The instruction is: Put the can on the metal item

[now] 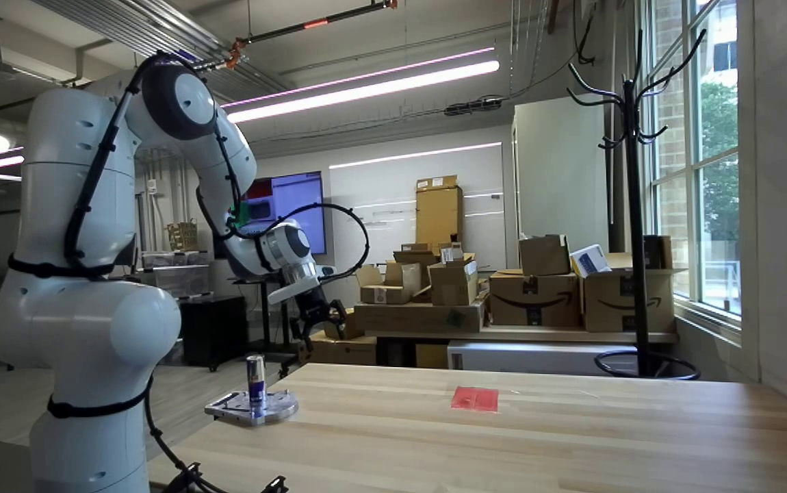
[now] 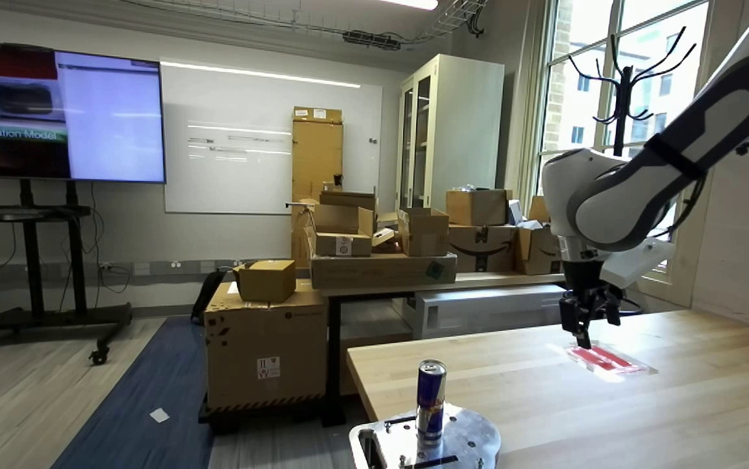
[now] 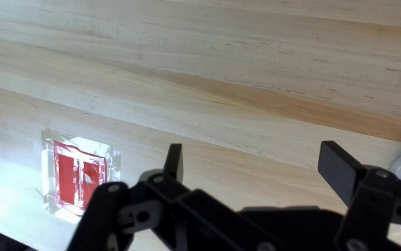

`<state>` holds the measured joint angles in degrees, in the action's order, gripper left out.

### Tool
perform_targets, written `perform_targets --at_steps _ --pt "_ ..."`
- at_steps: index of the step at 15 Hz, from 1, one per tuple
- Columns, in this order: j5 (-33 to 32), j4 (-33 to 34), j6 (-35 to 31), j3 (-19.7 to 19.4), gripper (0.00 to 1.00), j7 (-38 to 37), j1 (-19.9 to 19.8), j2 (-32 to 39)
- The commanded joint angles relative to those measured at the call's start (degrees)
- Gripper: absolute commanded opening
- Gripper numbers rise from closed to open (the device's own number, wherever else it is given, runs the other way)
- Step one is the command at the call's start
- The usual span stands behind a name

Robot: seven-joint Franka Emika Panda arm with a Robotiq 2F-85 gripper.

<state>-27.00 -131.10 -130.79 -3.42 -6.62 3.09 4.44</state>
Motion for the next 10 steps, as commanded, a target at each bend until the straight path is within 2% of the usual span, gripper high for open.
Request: perform_targets --at_steps 1,4,10 --pt "2.6 -4.2 -5.7 -0.5 1.0 -0.6 -2.9 -4.4" --pt "-0.2 -3.6 -6.4 -0.8 1.0 -2.8 -3.6 -4.3" --pt "1.3 -2.6 -5.4 -0.5 1.0 -1.6 -3.8 -3.1"
